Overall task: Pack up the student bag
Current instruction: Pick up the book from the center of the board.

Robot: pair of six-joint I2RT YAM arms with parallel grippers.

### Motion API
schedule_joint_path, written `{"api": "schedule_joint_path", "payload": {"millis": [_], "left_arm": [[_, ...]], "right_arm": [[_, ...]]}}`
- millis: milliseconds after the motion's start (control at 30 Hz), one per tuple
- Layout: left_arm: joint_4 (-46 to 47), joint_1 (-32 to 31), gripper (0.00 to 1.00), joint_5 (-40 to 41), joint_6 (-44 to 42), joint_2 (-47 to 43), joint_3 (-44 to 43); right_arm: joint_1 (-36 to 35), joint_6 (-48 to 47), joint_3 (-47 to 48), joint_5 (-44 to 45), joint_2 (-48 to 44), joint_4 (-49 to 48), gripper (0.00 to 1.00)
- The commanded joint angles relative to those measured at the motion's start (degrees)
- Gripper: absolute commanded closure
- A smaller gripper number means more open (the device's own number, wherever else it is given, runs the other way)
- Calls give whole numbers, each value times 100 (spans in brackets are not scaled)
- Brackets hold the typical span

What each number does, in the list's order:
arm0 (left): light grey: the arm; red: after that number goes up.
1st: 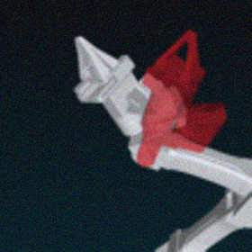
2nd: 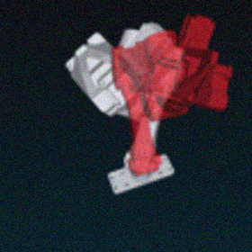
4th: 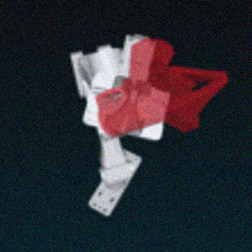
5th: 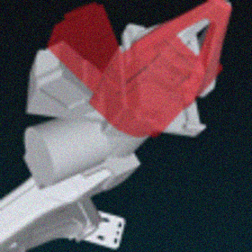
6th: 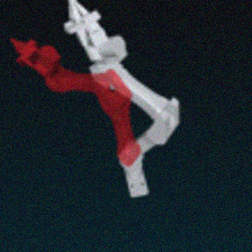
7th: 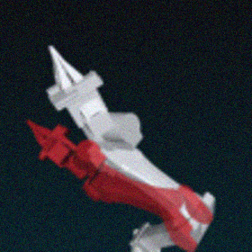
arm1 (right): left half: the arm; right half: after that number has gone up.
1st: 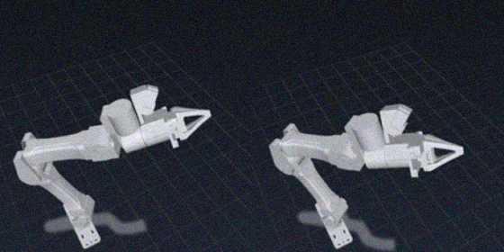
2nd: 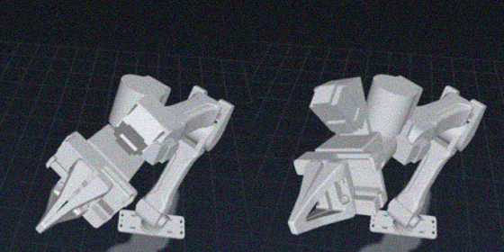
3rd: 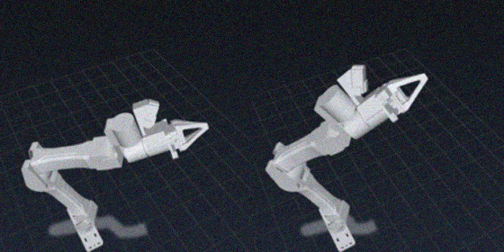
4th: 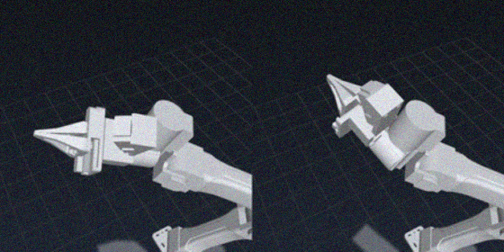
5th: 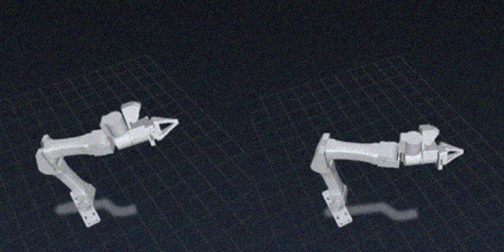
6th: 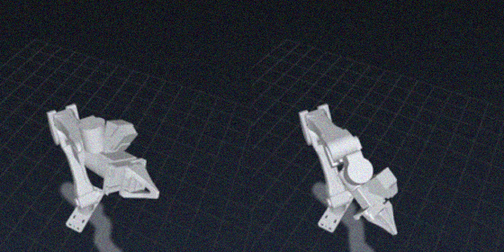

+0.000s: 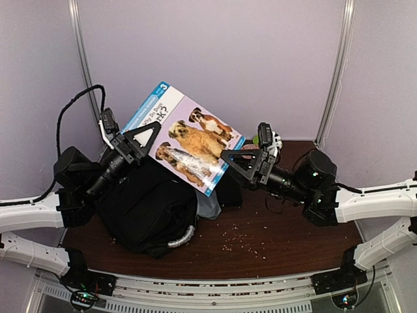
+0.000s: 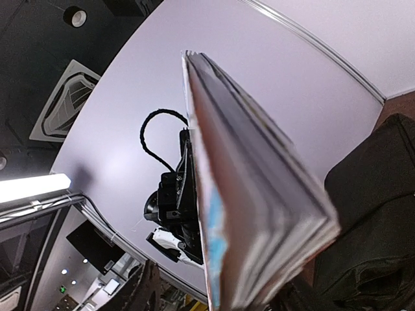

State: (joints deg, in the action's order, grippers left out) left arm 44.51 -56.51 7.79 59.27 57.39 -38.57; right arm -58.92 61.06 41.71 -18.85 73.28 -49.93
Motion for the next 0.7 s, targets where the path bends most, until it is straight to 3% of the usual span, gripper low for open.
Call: {"api": "schedule_joint_path", "payload": {"millis": [0,200,267,300,400,467,500,667], "left_arm": [[748,26,100,-30,307,-52,108],[761,26,100,50,327,-66,230],[661,26,98,189,261,-122,310],[591,26,87,289,179,-167,347],[233,34,42,468,-111,-339,447],[-391,35,12,545,-405,-570,428],[-931,35,3,615,-587,-729,378],[-5189,35,2,1454,-1953,-1263,-676]], "right_arm": [[-20,206,319,76,274,-407,47],[-7,290,509,-116,459,-667,79],[13,300,501,-181,445,-666,98],[28,301,455,-202,413,-667,100],[116,249,284,-208,218,-568,100],[203,113,156,-156,-13,-314,100],[242,3,79,-121,-156,-93,100],[296,-1225,-171,689,-1312,2221,100]]}}
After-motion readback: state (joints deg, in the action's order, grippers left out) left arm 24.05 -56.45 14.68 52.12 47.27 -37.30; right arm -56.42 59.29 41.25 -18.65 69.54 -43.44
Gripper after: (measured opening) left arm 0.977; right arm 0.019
